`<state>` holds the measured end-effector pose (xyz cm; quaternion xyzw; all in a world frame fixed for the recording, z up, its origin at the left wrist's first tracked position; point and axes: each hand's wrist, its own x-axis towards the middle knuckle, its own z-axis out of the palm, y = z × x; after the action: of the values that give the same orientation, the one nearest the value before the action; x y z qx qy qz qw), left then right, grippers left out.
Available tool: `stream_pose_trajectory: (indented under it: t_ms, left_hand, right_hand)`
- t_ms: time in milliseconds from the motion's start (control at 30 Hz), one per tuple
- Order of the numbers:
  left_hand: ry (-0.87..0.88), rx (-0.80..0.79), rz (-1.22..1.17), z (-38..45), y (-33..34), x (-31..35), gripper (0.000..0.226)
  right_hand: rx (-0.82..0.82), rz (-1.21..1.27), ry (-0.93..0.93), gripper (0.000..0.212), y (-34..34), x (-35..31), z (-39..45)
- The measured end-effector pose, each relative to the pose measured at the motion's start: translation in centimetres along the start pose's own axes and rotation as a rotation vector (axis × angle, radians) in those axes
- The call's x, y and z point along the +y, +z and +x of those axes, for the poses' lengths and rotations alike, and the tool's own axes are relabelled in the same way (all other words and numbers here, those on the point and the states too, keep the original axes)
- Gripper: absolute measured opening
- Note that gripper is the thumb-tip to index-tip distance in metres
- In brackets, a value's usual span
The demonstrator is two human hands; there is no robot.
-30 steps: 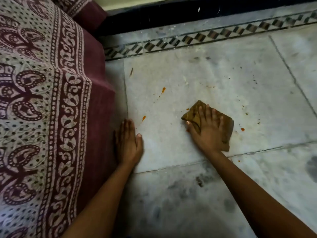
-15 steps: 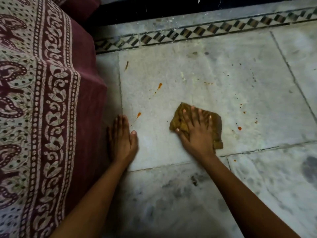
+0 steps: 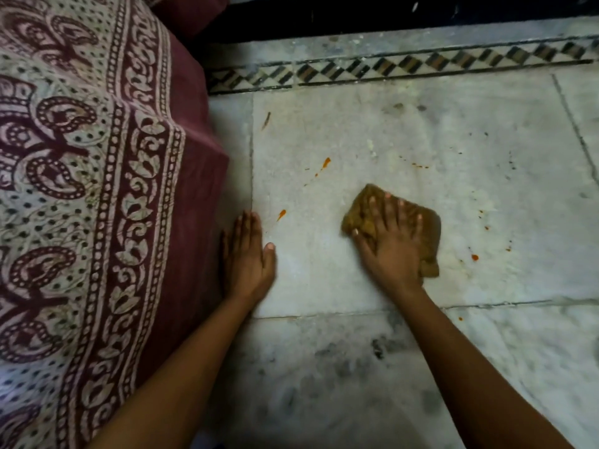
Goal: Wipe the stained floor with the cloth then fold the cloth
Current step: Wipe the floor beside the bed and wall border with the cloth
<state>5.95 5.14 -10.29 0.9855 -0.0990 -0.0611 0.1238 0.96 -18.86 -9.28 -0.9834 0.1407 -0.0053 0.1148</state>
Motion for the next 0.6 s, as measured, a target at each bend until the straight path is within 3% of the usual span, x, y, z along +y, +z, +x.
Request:
stream_pose_trajectory:
  t_ms: [67, 233, 433, 500, 600]
  left_hand:
    - [0.002, -0.014, 0.004, 0.1, -0.1, 0.0, 0.072]
    - [0.017, -0.019, -0.003, 0.1, 0.0, -0.2, 0.070]
    - [0.006, 0.032, 0.028, 1.1, -0.7, -2.6, 0.072]
    - [0.018, 0.028, 0.043, 1.4, -1.0, -2.8, 0.072]
    - [0.034, 0.036, 0.057, 1.4, -1.3, -2.7, 0.070]
  right_hand:
    - [-0.026, -0.002, 0.001, 0.072, 0.0, -1.6, 1.7]
    - [-0.073, -0.006, -0.362, 0.067, 1.2, -3.6, -1.2]
    - [0.002, 0.011, -0.009, 0.072, 0.6, -2.1, 0.4]
    - [-0.024, 0.003, -0.035, 0.074, 1.1, -4.3, 2.6]
    - [-0.066, -0.011, -0.223, 0.072, 1.9, -7.3, 4.1]
